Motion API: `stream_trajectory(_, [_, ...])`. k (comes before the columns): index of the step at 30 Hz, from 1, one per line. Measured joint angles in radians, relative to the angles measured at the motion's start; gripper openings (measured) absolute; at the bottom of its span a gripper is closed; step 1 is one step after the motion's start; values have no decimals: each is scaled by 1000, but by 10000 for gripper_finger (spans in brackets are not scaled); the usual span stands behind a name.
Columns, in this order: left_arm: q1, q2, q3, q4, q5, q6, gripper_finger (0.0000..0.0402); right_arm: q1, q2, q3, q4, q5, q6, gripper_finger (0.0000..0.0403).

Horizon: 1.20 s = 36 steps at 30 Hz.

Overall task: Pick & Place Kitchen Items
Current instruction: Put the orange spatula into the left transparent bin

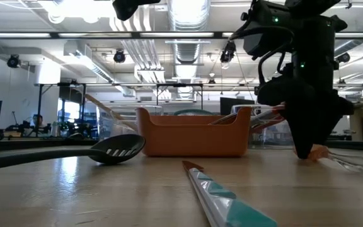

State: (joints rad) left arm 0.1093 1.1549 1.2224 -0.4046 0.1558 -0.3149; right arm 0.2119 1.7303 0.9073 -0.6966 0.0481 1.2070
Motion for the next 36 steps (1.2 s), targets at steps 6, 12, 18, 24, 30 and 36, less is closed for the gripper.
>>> stream_trajectory(6, [0,0,0,0,0,0,303,9,-7,35,-17,-2,-25,19])
stream_trajectory(12, [0,0,0,-3,0,-1,303,26,-56,119,-128,-34,-40,11])
stream_trajectory(18, [0,0,0,-3,0,-2,303,66,-145,240,-288,4,-37,10])
stream_trajectory(24, [0,0,0,-1,0,-2,303,112,-255,384,-314,195,-36,9])
stream_trajectory(30, [-3,23,0,25,4,-39,303,148,-353,543,-307,539,-145,9])
stream_trajectory(36, [-17,94,0,161,73,-94,303,162,-388,685,-240,764,-401,9])
